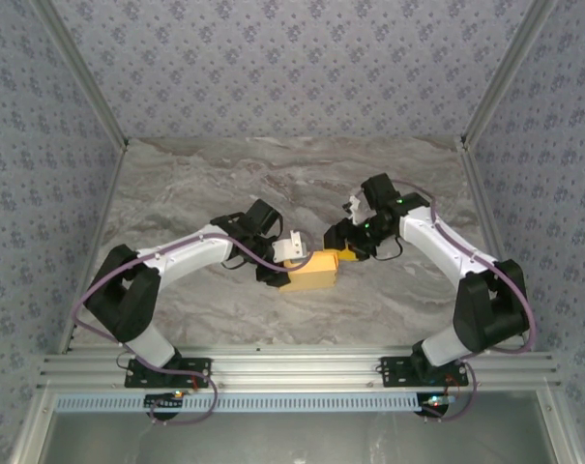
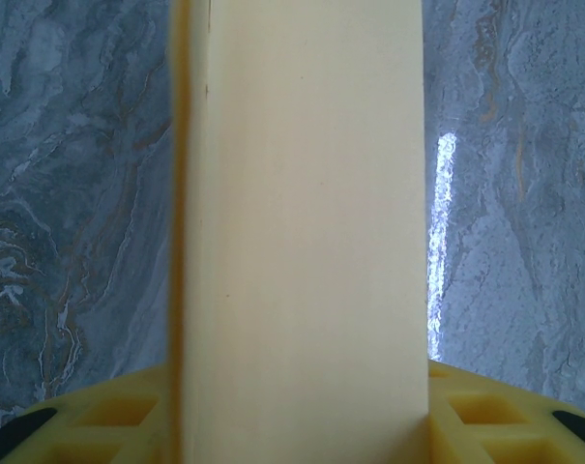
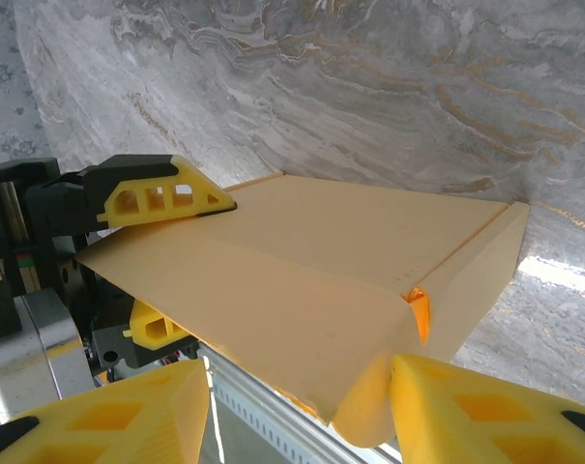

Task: Fold the paper box

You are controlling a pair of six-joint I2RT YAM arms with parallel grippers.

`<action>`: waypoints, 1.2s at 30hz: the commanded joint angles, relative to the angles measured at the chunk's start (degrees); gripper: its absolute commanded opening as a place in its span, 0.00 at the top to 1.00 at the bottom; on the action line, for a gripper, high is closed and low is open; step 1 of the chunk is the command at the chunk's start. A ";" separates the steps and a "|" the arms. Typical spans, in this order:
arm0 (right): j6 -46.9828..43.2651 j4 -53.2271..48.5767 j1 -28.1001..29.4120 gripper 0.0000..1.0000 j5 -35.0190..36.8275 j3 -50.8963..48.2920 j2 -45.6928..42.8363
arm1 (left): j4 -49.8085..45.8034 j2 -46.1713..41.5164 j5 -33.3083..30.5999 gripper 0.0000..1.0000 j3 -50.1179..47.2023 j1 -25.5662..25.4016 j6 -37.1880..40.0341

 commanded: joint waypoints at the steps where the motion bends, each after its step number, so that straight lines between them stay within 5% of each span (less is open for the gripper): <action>1: 1.57 -0.80 1.50 0.48 -2.28 0.84 1.01 | 0.38 -0.76 -0.39 0.52 -0.90 0.07 -1.00; 16: 3.78 0.43 1.78 0.60 -0.50 -0.10 1.41 | 1.66 -0.81 -0.31 0.52 -1.05 0.05 -0.90; 36: 4.48 -0.82 1.12 0.59 -1.55 2.73 1.60 | 0.96 -0.78 -1.53 0.51 -1.55 -0.32 0.88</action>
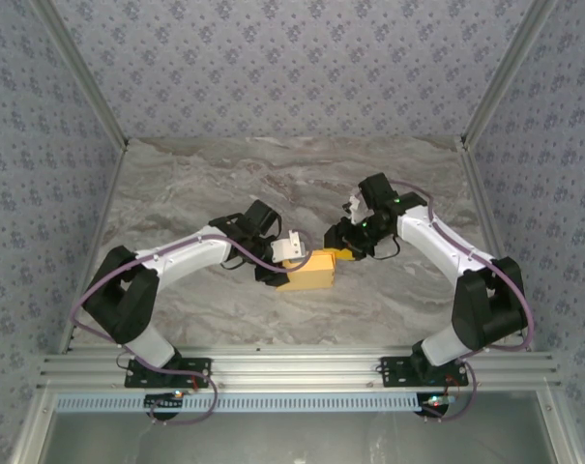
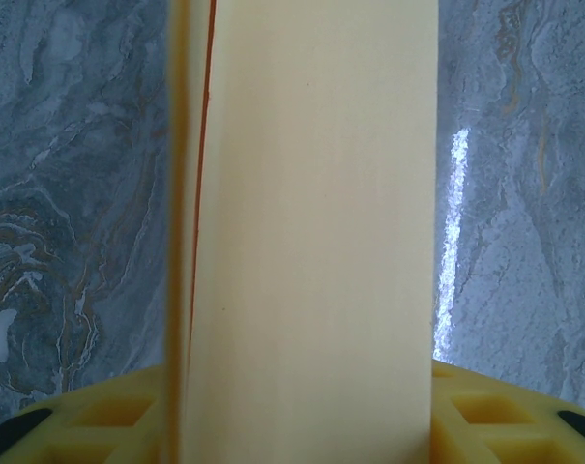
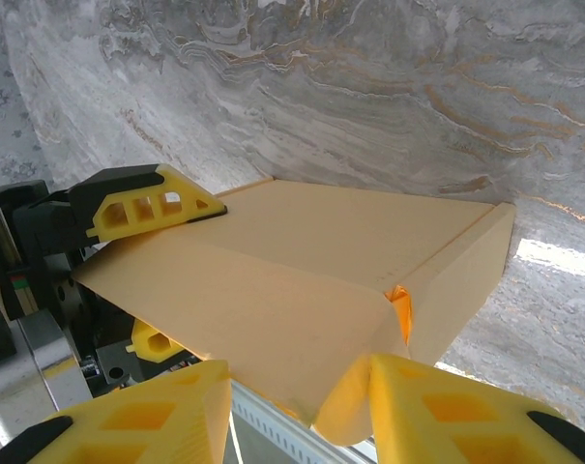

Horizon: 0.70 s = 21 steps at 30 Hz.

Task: Fold the paper box

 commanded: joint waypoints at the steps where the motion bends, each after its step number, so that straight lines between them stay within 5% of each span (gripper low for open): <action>1: 0.30 -1.36 0.57 0.59 -3.12 2.26 1.08 | -0.24 -0.10 -0.10 0.51 -0.55 -0.40 1.18; 21: 0.04 -3.67 0.94 0.50 -3.61 6.45 3.85 | -0.69 -0.10 -0.95 0.50 -0.55 -0.76 1.53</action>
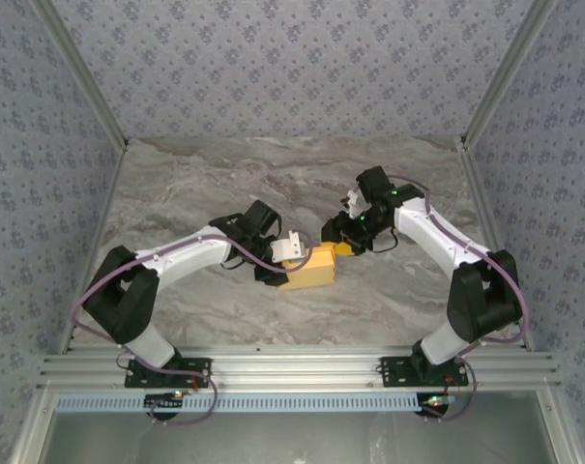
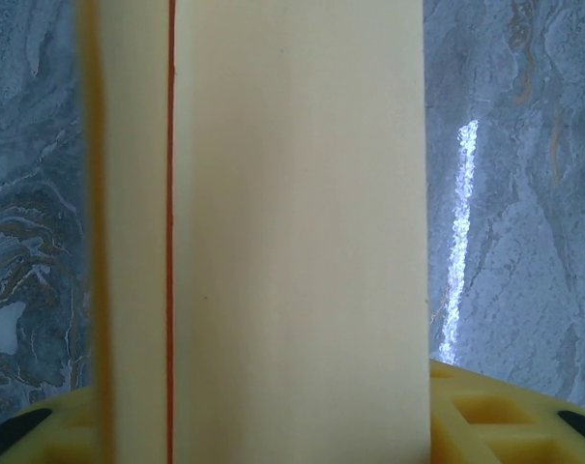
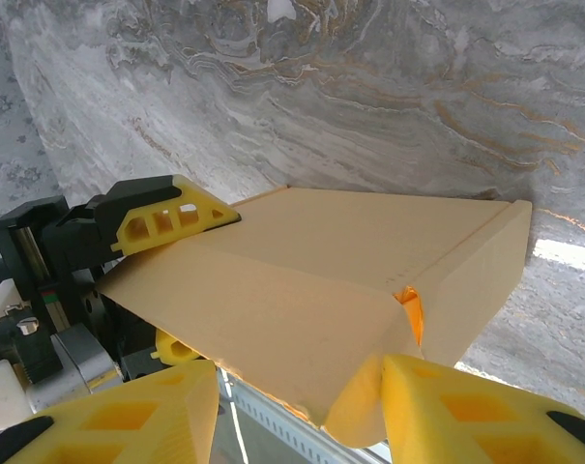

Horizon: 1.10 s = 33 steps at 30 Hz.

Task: Fold the paper box

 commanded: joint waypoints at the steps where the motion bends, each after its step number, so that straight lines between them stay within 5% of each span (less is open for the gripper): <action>1: 0.02 -0.95 1.16 0.50 -3.53 1.53 0.90 | -0.53 -0.15 0.17 0.50 -0.60 -0.66 1.06; 16: -2.42 -5.05 1.34 0.41 -3.22 4.91 1.52 | -1.54 0.66 1.16 0.50 0.23 -0.70 1.98; 28: -1.32 -5.16 1.02 0.50 -2.92 5.12 1.87 | -1.76 0.53 -0.66 0.48 0.04 -0.89 2.21; 33: -6.22 -6.75 1.81 0.54 3.21 5.67 2.32 | -0.88 0.43 -0.08 0.47 -0.38 -0.97 1.89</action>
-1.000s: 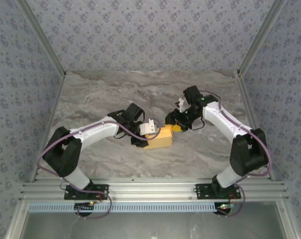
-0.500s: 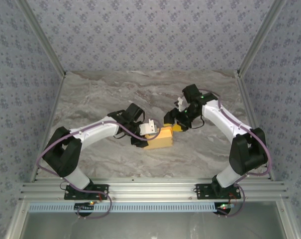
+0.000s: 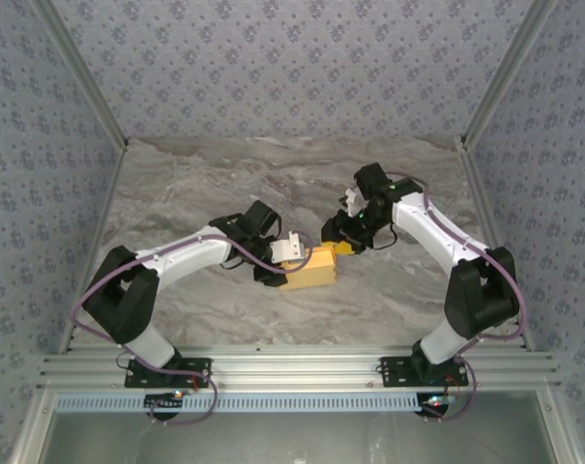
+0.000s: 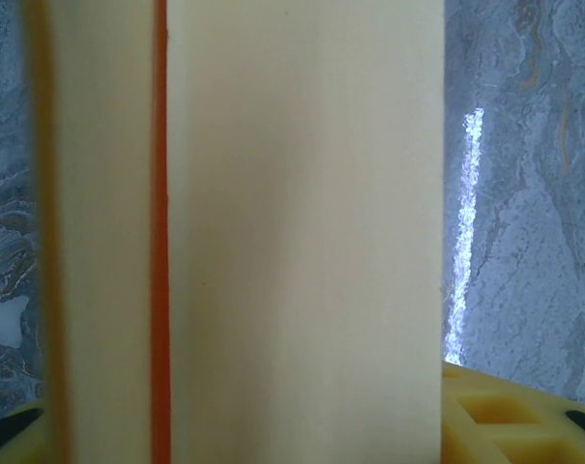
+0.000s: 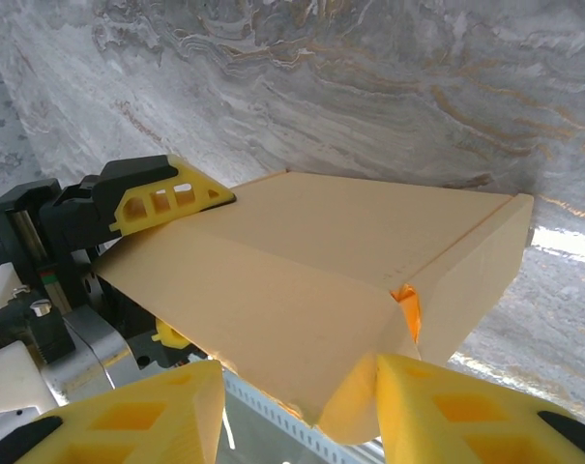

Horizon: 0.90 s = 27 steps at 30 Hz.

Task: Fold the paper box

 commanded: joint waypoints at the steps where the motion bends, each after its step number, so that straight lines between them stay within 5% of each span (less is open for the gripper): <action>1: -4.32 -1.31 1.45 0.54 1.94 1.34 0.71 | -0.30 0.48 1.06 0.47 -0.46 -0.89 0.82; 27: -15.02 11.86 4.59 0.48 6.58 -10.52 -5.60 | -0.66 1.49 5.06 0.48 0.14 0.22 0.27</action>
